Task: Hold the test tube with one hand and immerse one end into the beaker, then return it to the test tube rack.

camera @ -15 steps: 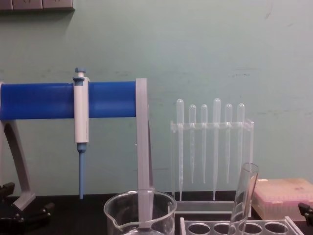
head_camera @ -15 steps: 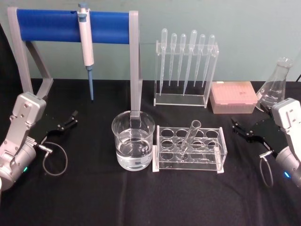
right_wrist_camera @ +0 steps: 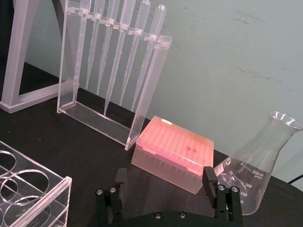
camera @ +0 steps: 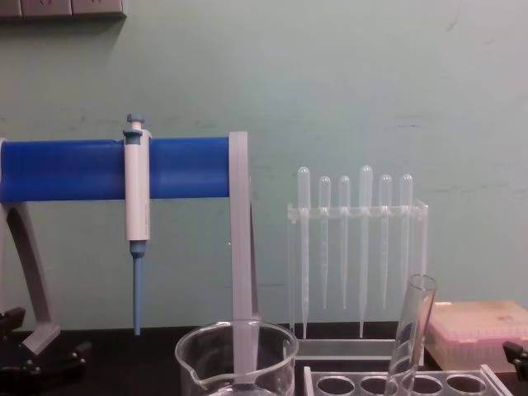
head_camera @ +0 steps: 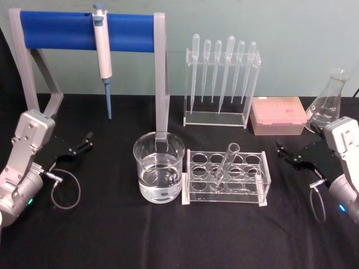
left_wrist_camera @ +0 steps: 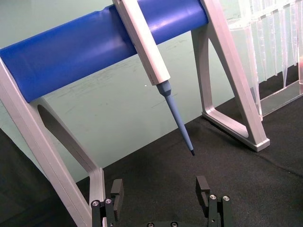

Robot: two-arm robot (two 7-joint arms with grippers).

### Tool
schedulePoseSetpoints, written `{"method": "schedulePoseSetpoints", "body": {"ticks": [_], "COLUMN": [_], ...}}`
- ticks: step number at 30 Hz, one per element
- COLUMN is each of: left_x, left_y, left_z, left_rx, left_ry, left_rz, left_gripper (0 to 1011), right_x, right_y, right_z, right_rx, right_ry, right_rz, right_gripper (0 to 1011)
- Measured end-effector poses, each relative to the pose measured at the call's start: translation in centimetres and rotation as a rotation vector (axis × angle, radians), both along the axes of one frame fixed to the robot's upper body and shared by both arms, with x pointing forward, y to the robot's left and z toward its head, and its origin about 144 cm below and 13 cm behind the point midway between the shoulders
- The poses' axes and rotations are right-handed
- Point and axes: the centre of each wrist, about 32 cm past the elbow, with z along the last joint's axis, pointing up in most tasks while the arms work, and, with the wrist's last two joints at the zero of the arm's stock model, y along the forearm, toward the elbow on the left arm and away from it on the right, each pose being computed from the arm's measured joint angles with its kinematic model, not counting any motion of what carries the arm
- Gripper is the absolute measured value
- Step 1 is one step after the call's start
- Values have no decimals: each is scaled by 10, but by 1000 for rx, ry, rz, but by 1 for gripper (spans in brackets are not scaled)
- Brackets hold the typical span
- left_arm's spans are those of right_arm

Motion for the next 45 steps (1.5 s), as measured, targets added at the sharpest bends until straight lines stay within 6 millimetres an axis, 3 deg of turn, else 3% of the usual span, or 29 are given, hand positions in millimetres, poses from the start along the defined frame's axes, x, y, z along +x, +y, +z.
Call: {"method": "schedulePoseSetpoints", "body": {"ticks": [34,45], "left_x": [0,0], "left_y": [0,0], "left_z": [0,0], "left_rx": [0,0], "left_ry": [0,0], "left_rz": [0,0], "left_gripper": [1000,1000], "right_x": [0,-2], "right_y": [0,-10], "right_z": [1,30], "right_rx": [-5,50], "right_ry": [-5,-78], "right_rz": [3,81], "right_gripper": [1003,1003]}}
